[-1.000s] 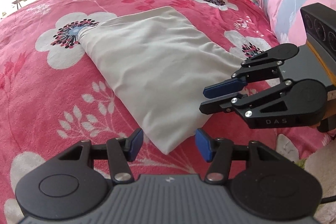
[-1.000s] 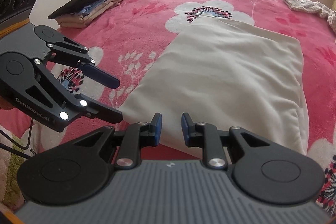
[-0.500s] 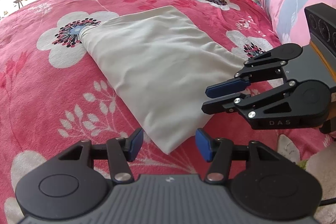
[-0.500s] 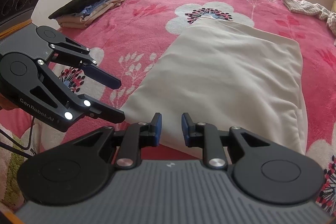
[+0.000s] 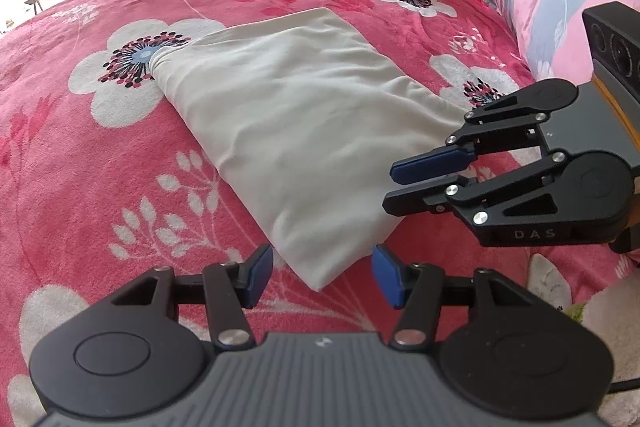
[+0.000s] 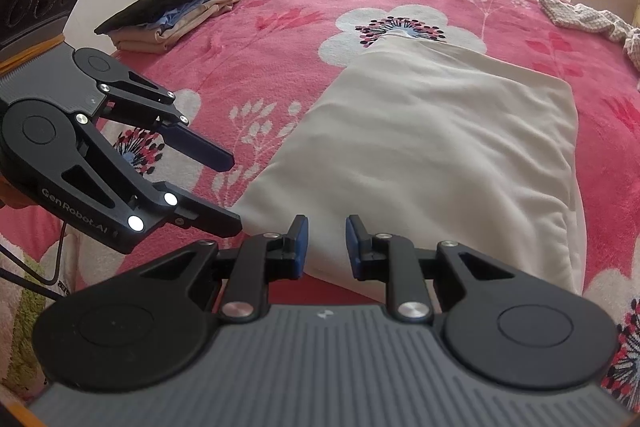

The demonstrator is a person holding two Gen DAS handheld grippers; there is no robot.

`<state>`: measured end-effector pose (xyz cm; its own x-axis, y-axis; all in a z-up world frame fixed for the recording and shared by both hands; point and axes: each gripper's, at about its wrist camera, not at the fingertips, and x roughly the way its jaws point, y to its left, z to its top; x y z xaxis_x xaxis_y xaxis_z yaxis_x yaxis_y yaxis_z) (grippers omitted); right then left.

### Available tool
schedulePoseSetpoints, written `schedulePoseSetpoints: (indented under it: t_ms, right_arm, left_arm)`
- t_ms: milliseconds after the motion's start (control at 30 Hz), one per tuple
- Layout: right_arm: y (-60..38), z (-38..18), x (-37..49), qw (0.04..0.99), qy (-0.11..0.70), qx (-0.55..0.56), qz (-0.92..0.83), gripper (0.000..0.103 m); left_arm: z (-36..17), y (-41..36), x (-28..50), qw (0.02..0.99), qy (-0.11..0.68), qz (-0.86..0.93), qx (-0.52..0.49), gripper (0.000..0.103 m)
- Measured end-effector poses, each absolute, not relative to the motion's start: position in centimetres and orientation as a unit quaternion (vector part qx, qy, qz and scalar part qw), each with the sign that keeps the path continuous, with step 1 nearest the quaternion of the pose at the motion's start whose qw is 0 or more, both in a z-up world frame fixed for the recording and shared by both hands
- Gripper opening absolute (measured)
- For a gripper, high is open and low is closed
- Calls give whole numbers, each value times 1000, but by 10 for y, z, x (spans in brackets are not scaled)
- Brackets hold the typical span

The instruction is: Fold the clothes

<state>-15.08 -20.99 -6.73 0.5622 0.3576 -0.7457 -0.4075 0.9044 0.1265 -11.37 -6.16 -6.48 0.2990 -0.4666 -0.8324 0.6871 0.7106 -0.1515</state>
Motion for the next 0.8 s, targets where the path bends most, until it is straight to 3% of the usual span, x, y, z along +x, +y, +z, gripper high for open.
schedulePoseSetpoints:
  t_ms: [800]
  right_arm:
    - [-208,-65,-153,885,411,-37,215,20]
  left_arm:
    - [-64,-62,-117,799,466,-363,118,56]
